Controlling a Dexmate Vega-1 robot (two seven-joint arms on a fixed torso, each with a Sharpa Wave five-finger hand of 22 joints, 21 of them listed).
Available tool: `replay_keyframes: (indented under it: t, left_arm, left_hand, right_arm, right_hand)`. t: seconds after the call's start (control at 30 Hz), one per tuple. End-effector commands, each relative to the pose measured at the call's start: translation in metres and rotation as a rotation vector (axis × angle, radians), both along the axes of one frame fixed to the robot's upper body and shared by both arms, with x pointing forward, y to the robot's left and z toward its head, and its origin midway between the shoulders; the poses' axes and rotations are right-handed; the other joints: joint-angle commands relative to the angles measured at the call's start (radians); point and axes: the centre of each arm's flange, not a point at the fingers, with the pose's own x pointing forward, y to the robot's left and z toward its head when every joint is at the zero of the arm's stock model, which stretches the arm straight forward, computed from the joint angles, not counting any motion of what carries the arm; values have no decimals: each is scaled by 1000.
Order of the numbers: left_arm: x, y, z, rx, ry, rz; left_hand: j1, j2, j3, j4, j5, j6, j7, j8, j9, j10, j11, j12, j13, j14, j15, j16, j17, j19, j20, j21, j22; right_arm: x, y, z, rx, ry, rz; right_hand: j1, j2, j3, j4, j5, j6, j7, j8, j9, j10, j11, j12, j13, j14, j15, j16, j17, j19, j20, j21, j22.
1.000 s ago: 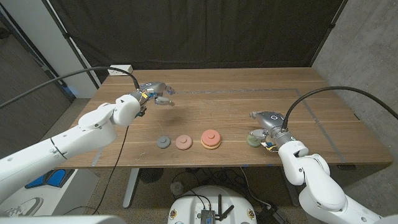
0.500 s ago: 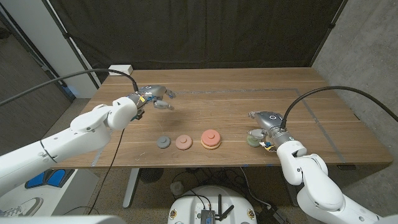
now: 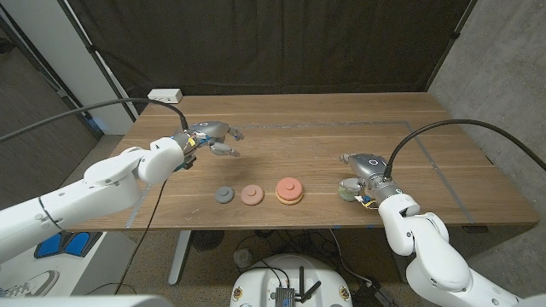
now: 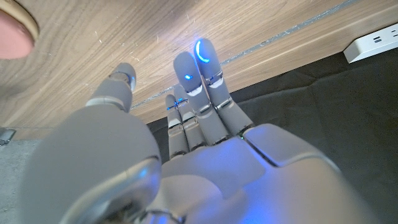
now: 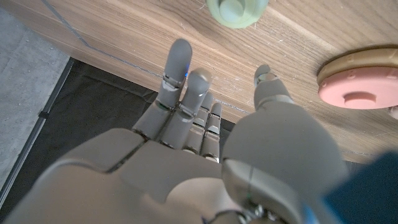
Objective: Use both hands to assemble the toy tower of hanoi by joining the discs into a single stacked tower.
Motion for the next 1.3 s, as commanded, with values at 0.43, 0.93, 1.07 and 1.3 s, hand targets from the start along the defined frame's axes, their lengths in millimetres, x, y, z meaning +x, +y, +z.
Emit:
replay_keyframes:
  t: [0.43,0.93,1.07,1.3]
  left_arm:
    - [-25,-5,-16,111,67,-86]
    - [-22,-7,-26,163,110,-132]
    - [-21,-7,-27,192,128,-136]
    - [-22,-12,-33,257,175,-146]
  left_hand:
    - [-6,1,5,5,0,3,-2,8,3,7,0,6,3,0,-58,6,-2,-2,-116,7,3]
    - [-5,2,7,3,0,9,-2,9,3,11,-2,8,4,3,-58,9,-2,-1,-116,8,3]
    - [-3,3,8,3,0,11,-3,10,3,14,-1,9,3,4,-58,11,-1,-1,-116,9,4]
    - [3,-2,9,-2,0,9,-7,9,2,13,-4,8,4,1,-58,11,-2,-2,-117,9,4]
  right_arm:
    - [-5,8,-3,-2,5,-1]
    - [-3,11,-2,-1,14,-11]
    - [-2,11,-1,1,17,-15]
    - [0,12,0,0,19,-15]
  right_hand:
    - [3,7,12,-1,-1,9,3,-2,6,18,-3,-5,10,-7,-20,-1,-2,-3,-87,7,0]
    - [6,12,16,-2,-1,8,0,-4,6,23,-4,-5,16,-8,-20,0,-1,-5,-88,7,0]
    - [6,13,17,-2,-2,8,1,-5,6,22,-3,-6,17,-9,-20,-1,-1,-6,-88,7,0]
    - [4,16,17,0,-2,7,2,-6,7,23,-2,-8,20,-7,-20,-1,-3,-7,-87,8,0]
